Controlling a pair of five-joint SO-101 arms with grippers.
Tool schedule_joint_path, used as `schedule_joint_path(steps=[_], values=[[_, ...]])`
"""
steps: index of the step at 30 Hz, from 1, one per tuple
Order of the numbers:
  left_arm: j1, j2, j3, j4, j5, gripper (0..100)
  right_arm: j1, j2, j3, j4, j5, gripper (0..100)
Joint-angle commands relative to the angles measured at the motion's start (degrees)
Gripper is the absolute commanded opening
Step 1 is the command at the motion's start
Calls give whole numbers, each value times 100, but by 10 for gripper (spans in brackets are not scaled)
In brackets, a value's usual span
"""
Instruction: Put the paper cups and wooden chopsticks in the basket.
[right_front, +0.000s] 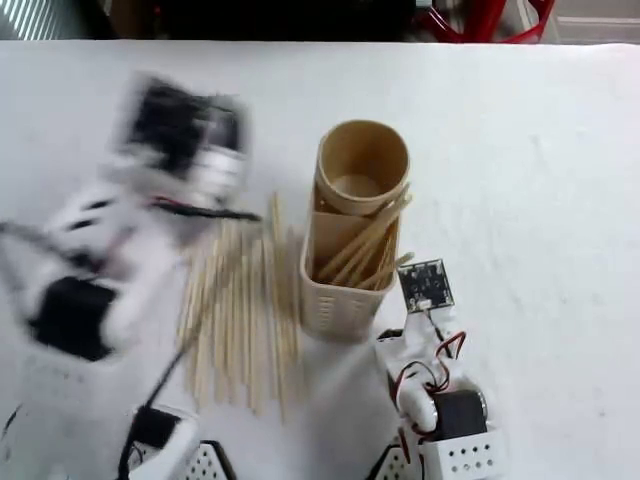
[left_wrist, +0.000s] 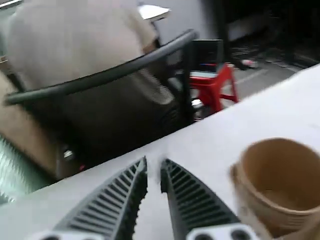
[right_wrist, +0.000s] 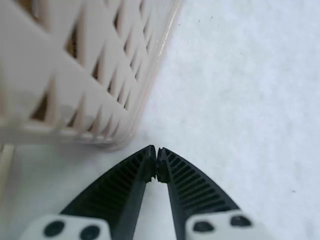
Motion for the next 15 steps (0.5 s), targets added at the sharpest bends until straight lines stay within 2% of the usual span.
schedule_joint_path(steps=[1,4,8,10,12,15], values=[[-1754,-268,255,484,457,65,22,-13,53,22,9,19],[-2466,-251,1415,237,440,68,22,-13,53,22,9,19],[-2466,-207,3613,-1398,141,68,22,-13,53,22,9,19],[-2413,57,4237,-2022,114,68,22,-13,53,22,9,19],[-2308,558,4369,-2207,114,68,22,-13,53,22,9,19],[-2185,1464,3938,-1925,114,68,13,-13,53,22,9,19]])
